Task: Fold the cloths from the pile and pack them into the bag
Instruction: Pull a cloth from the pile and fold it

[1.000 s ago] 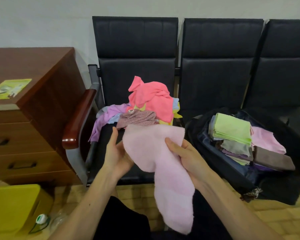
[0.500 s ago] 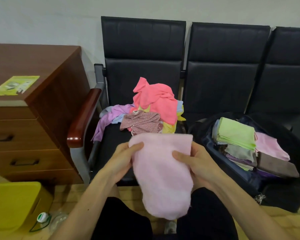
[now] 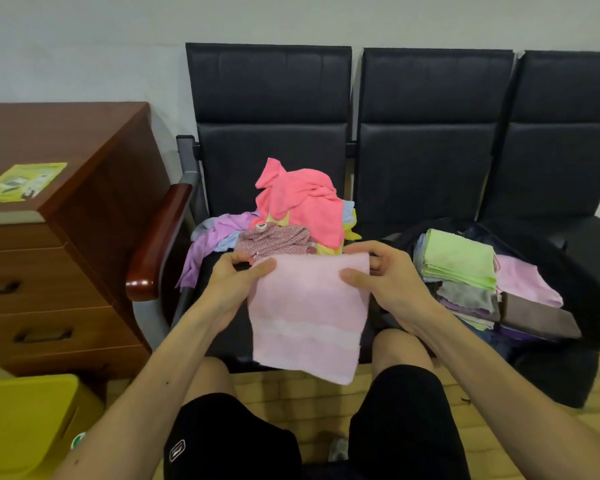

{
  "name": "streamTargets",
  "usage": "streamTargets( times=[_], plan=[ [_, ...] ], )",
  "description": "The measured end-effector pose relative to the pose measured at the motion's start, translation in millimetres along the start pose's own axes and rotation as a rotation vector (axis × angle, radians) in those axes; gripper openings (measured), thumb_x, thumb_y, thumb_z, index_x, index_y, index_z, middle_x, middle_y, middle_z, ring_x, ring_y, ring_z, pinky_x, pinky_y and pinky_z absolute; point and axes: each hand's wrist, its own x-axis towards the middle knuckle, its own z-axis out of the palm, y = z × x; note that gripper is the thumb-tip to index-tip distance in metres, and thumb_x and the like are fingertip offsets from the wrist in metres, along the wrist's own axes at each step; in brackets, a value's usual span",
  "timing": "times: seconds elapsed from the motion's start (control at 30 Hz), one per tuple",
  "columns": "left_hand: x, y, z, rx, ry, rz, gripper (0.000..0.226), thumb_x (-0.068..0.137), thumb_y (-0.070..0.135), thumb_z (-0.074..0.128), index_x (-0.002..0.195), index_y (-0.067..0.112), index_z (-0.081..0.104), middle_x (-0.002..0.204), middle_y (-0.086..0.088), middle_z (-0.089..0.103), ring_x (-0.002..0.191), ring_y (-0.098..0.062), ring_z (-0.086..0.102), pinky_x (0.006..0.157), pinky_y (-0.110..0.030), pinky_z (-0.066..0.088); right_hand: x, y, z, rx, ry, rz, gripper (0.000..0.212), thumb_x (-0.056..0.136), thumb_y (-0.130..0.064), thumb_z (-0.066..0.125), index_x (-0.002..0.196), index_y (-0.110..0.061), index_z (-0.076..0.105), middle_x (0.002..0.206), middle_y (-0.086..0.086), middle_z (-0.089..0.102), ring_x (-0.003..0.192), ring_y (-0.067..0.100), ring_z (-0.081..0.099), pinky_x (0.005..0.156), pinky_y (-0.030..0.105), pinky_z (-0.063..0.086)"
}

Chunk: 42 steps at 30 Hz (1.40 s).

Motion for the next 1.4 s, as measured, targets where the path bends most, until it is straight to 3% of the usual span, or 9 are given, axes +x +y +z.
streamTargets(
  times=[0.13,0.4,0.53,0.67,0.8,0.9,1.1,1.23,1.4],
  plan=[
    [-5,20,-5,0.026,-0.128,0.107,0.017,0.085,0.01,0.075,0.101,0.016,0.071,0.113,-0.014,0.071,0.102,-0.029,0.069,0.098,-0.049,0.053,5,-2,-4,-0.139,0.001,-0.111,0.038,0.075,-0.011,0.084,0.108,-0.023,0.069,0.109,0.004,0.07,0.097,0.019,0.069,0.081,0.042,0.061],
    [-17,47,-21,0.421,-0.225,0.316,0.049,0.077,-0.001,0.078,0.109,0.034,0.068,0.113,0.009,0.068,0.102,-0.011,0.067,0.076,-0.019,0.058,4,-12,-9,-0.276,-0.124,-0.208,0.05,0.076,-0.006,0.083,0.117,-0.027,0.063,0.116,-0.001,0.066,0.097,0.016,0.069,0.084,0.037,0.06],
    [-20,44,-19,0.562,-0.177,0.366,0.049,0.081,0.001,0.076,0.126,0.018,0.065,0.104,0.015,0.067,0.088,0.003,0.068,0.076,-0.017,0.058,2,-11,-11,-0.354,-0.087,-0.21,0.044,0.081,-0.01,0.079,0.121,-0.022,0.065,0.106,-0.008,0.064,0.088,0.004,0.066,0.077,0.019,0.057],
    [-21,41,-13,0.765,-0.17,0.491,0.04,0.085,0.014,0.076,0.124,0.016,0.068,0.103,0.019,0.068,0.084,0.014,0.064,0.069,-0.003,0.048,4,-4,-21,-0.353,-0.014,-0.187,0.032,0.082,-0.016,0.08,0.106,-0.031,0.066,0.106,0.0,0.069,0.092,0.013,0.066,0.083,0.035,0.059],
    [-23,40,-4,0.974,-0.154,0.554,0.031,0.088,0.031,0.073,0.118,0.023,0.071,0.1,0.001,0.073,0.089,-0.014,0.066,0.078,-0.026,0.053,3,2,-31,-0.128,0.027,-0.06,0.022,0.091,-0.007,0.068,0.107,-0.022,0.066,0.102,0.022,0.069,0.094,0.032,0.069,0.083,0.048,0.059],
    [-28,43,8,1.03,-0.146,0.605,0.022,0.09,0.035,0.071,0.105,0.02,0.075,0.092,-0.01,0.071,0.084,-0.028,0.063,0.078,-0.044,0.052,1,1,-36,-0.01,0.029,0.002,0.02,0.099,-0.003,0.053,0.11,-0.015,0.066,0.113,0.011,0.068,0.099,0.022,0.066,0.084,0.036,0.058],
    [-29,53,34,1.066,-0.146,0.643,0.026,0.091,0.034,0.069,0.102,0.011,0.072,0.097,-0.008,0.071,0.087,-0.026,0.065,0.079,-0.044,0.054,-1,2,-49,-0.093,0.002,0.024,0.031,0.101,-0.025,0.054,0.109,0.001,0.069,0.112,0.02,0.068,0.11,0.034,0.063,0.098,0.049,0.052],
    [-25,60,52,1.089,-0.171,0.656,0.026,0.091,0.036,0.069,0.096,0.011,0.071,0.089,-0.007,0.07,0.084,-0.026,0.064,0.075,-0.042,0.052,-6,4,-59,-0.12,-0.092,-0.057,0.015,0.078,-0.018,0.082,0.09,-0.022,0.072,0.087,-0.011,0.071,0.082,0.004,0.069,0.074,0.023,0.059],
    [-23,65,75,1.103,-0.23,0.721,0.021,0.09,0.038,0.069,0.081,0.019,0.066,0.076,0.004,0.058,0.074,-0.018,0.053,0.066,-0.033,0.042,2,25,-69,-0.55,0.029,-0.112,0.025,0.082,-0.026,0.079,0.103,-0.014,0.073,0.092,0.0,0.068,0.083,0.015,0.063,0.063,0.018,0.046]
  ],
)
